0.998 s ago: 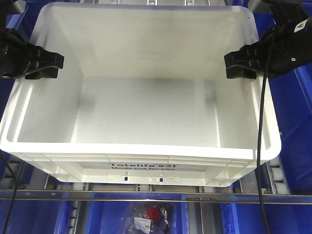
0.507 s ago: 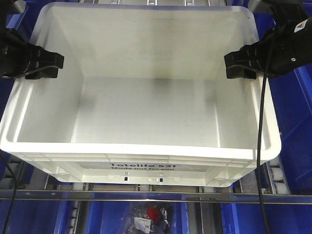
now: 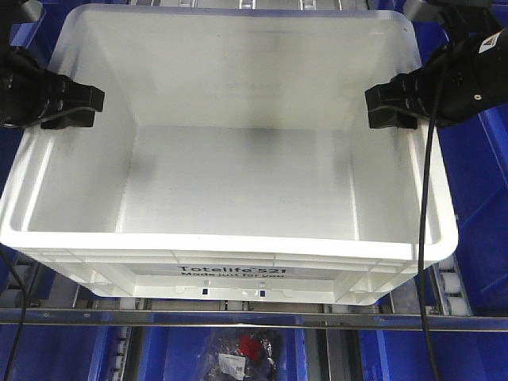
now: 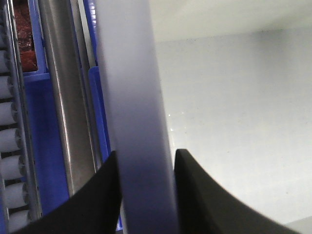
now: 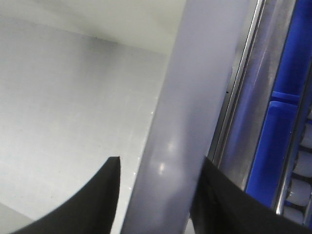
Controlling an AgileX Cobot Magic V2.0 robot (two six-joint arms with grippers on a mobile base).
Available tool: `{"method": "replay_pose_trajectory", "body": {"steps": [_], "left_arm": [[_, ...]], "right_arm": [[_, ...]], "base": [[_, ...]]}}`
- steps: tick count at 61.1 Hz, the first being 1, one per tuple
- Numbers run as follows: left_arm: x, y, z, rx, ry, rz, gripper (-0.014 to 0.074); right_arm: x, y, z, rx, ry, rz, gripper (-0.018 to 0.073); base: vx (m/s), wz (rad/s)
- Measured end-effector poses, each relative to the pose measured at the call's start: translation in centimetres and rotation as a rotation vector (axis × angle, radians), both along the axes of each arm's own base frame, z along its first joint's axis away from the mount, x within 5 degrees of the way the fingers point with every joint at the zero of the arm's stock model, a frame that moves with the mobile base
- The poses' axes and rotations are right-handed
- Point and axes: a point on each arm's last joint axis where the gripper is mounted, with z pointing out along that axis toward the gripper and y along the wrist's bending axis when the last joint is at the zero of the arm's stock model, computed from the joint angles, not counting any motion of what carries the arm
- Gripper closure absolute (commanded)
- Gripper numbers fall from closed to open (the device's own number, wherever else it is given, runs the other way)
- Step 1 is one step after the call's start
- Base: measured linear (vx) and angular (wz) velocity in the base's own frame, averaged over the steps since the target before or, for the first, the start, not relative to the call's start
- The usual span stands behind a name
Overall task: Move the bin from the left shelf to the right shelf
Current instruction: 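Lift the tote with both grippers and pull it off the shelf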
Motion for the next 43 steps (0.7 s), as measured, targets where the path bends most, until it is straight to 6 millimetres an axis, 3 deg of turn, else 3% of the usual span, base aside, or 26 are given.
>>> {"method": "replay_pose_trajectory", "body": {"steps": [43], "left_arm": [[0.01, 0.00, 0.01, 0.000, -0.001, 0.000, 0.0604]], "right_arm": [[0.00, 0.00, 0.00, 0.000, 0.001, 0.000, 0.0564]], "base": [[-0.07, 0.00]]}}
